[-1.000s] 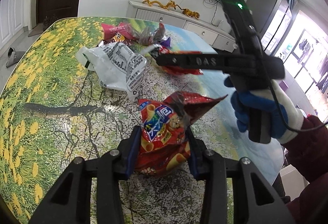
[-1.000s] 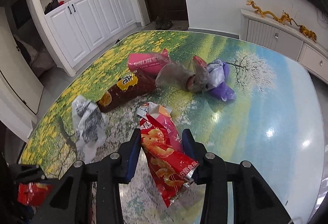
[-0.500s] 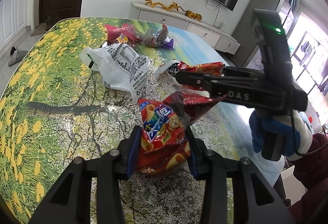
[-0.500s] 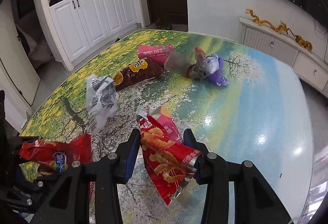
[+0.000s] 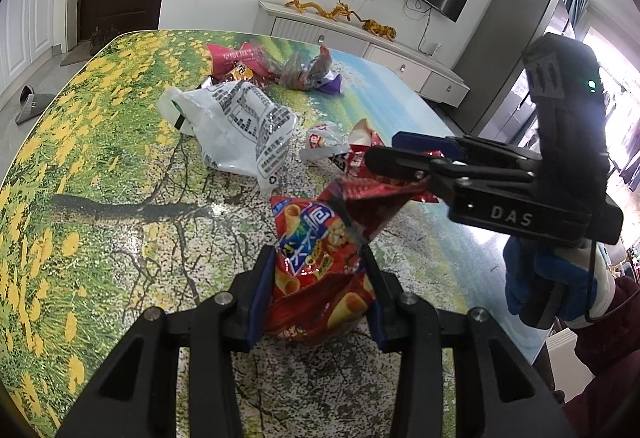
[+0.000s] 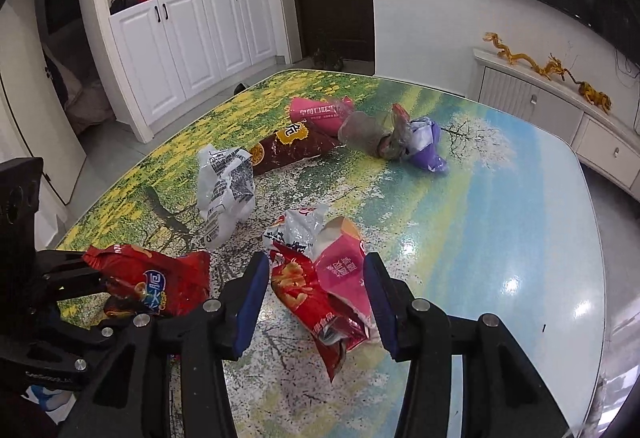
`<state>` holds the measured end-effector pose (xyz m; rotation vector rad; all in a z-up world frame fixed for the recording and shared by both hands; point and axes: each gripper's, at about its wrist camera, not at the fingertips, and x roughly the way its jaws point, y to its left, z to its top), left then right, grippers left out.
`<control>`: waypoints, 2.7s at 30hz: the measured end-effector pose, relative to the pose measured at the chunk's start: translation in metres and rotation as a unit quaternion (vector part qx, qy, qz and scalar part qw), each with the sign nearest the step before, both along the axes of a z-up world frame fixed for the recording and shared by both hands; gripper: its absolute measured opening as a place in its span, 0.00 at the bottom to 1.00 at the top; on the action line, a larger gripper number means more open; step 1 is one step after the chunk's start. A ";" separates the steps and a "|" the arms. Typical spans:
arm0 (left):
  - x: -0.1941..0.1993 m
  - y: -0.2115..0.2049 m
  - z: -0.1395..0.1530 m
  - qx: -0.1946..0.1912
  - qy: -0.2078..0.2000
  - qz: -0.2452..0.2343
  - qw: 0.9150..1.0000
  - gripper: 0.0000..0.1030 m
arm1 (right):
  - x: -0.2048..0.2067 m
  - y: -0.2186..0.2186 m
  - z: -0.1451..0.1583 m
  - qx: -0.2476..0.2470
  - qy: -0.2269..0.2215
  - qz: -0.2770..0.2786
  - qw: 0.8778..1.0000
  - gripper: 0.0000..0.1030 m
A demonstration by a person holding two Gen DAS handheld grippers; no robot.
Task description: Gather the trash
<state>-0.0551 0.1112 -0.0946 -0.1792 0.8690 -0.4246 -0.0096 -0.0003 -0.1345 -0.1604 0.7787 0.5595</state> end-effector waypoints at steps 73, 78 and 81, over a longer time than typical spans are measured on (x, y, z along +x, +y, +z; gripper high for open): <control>0.011 -0.074 0.079 0.010 -0.046 -0.050 0.998 0.30 | -0.053 -0.135 0.046 0.141 -0.017 -0.094 0.985 0.20; 0.041 -0.152 0.098 0.012 -0.065 -0.121 0.990 0.30 | -0.062 -0.215 0.059 0.144 -0.051 -0.177 0.972 0.20; 0.056 -0.206 0.101 0.011 -0.064 -0.167 0.984 0.30 | -0.067 -0.264 0.056 0.140 -0.059 -0.232 0.961 0.20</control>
